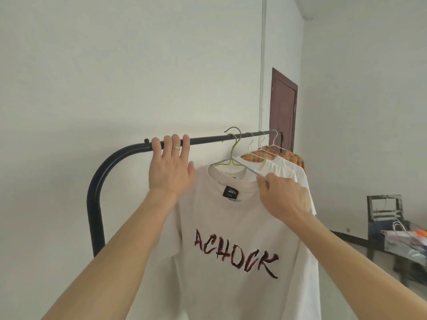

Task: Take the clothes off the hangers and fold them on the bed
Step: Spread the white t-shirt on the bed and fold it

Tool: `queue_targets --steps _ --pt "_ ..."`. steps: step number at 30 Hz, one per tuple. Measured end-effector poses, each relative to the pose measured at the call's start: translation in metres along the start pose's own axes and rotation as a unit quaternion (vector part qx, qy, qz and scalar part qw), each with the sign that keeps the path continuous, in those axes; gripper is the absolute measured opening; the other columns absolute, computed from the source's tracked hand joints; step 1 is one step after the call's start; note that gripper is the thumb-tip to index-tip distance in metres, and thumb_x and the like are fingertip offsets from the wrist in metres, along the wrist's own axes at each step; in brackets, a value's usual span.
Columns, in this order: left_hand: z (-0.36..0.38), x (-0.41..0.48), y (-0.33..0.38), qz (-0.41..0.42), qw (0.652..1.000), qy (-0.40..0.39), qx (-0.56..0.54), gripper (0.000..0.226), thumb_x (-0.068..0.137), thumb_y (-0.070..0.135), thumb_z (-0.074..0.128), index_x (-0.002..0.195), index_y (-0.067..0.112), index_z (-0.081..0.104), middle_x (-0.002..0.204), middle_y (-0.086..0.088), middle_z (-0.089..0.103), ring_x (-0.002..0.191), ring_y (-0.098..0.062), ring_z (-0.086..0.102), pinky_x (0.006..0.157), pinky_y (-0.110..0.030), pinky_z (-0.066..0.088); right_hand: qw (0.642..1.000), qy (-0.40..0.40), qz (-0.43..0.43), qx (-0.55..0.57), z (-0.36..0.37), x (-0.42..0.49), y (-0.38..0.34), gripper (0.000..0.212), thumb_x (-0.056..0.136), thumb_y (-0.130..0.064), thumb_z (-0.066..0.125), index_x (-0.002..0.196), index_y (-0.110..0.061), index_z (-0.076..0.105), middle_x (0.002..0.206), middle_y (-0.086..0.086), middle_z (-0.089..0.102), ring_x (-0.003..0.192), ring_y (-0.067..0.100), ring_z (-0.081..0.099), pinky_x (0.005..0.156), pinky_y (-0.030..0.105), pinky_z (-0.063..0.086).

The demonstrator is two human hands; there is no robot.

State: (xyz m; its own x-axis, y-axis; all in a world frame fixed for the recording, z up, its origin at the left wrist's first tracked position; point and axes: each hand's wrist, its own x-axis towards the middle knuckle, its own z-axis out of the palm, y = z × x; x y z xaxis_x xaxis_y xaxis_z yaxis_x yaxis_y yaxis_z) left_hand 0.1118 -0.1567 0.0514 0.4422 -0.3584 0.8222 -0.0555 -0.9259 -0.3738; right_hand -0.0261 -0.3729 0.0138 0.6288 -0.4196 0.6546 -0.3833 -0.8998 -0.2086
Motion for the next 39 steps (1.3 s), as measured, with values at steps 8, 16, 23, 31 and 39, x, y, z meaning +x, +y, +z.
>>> queue_targets --steps 8,16,23,31,39 --pt "-0.008 -0.028 0.019 0.084 0.959 0.050 -0.265 0.060 0.094 0.039 0.047 0.147 0.014 0.043 0.157 -0.016 0.036 0.150 -0.032 0.019 0.118 -0.054 -0.013 0.987 -0.021 0.132 -0.089 -0.029 -0.149 0.035 0.045 0.103 -0.053 0.024 0.078 -0.025 0.048 0.067 -0.009 0.055 0.058 0.010 0.053 0.054 0.032 0.037" --pt "-0.100 -0.172 0.115 0.311 0.664 -0.124 -0.668 0.046 0.102 0.046 0.039 0.143 0.027 0.047 0.143 0.001 0.053 0.138 -0.019 0.039 0.117 -0.040 0.025 0.947 0.011 0.255 -0.193 -0.130 -0.307 0.042 0.044 0.102 -0.056 0.030 0.072 -0.029 0.047 0.065 -0.012 0.056 0.059 0.003 0.051 0.057 0.031 0.036" --pt "-0.230 -0.259 0.138 0.408 0.478 -0.092 -0.773 0.026 0.105 0.039 0.040 0.117 0.028 0.060 0.091 0.008 0.063 0.082 -0.012 0.061 0.069 -0.032 0.048 0.918 0.087 0.295 -0.250 -0.253 -0.456 0.031 0.046 0.097 -0.065 0.030 0.095 -0.041 0.070 0.088 -0.023 0.068 0.082 0.003 0.061 0.066 0.028 0.047" --pt "-0.412 -0.366 0.071 0.475 0.312 -0.058 -0.821 0.025 0.105 0.038 0.041 0.115 0.026 0.061 0.085 0.016 0.054 0.077 -0.005 0.051 0.069 -0.029 0.037 0.867 0.147 0.396 -0.263 -0.396 -0.629 -0.038 0.046 0.094 -0.063 0.036 0.114 -0.042 0.072 0.105 -0.033 0.067 0.094 -0.015 0.050 0.078 0.006 0.036" --pt "-0.533 -0.486 -0.056 0.510 0.187 -0.043 -0.839 0.020 0.105 0.033 0.044 0.104 0.026 0.062 0.072 0.010 0.056 0.070 -0.001 0.050 0.062 -0.027 0.032 0.777 0.174 0.423 -0.433 -0.498 -0.787 -0.170 0.042 0.101 -0.060 0.029 0.112 -0.042 0.065 0.088 -0.026 0.063 0.081 0.004 0.058 0.065 0.028 0.047"
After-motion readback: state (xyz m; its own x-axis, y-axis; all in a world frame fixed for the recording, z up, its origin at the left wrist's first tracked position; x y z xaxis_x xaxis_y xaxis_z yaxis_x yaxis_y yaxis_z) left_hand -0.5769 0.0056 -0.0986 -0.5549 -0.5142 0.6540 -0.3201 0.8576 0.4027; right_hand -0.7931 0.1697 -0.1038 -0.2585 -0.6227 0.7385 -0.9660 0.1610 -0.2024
